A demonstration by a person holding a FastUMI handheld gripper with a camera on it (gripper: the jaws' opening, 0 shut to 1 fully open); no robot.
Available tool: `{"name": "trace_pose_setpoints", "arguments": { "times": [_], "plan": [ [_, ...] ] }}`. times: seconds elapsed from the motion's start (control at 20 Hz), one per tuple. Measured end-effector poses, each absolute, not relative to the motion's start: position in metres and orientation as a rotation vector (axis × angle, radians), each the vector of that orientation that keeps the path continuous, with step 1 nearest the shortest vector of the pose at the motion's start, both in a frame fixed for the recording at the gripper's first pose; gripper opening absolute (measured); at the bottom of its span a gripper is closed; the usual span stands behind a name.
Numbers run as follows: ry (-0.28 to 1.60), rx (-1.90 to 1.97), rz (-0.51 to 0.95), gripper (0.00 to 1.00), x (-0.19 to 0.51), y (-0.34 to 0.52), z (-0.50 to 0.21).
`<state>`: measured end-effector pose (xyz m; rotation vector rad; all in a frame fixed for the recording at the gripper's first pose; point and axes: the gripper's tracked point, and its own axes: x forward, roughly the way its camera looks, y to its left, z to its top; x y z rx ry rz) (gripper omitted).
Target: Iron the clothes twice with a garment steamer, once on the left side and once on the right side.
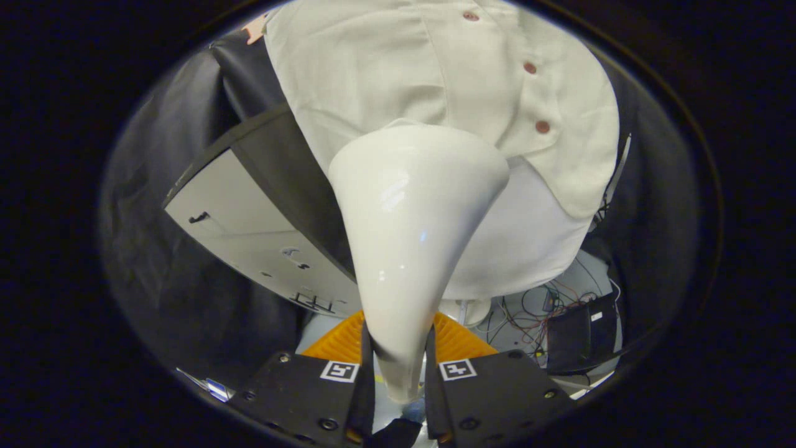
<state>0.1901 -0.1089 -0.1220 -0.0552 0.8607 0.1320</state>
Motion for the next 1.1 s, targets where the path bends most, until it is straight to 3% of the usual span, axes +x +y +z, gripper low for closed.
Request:
{"name": "trace_pose_setpoints", "arguments": {
  "times": [0.5,1.1],
  "plan": [
    [0.643,-0.121,0.128,0.33,0.221,-0.107,0.043],
    [0.399,-0.123,0.048,0.33,0.327,-0.165,0.243]
  ]
}}
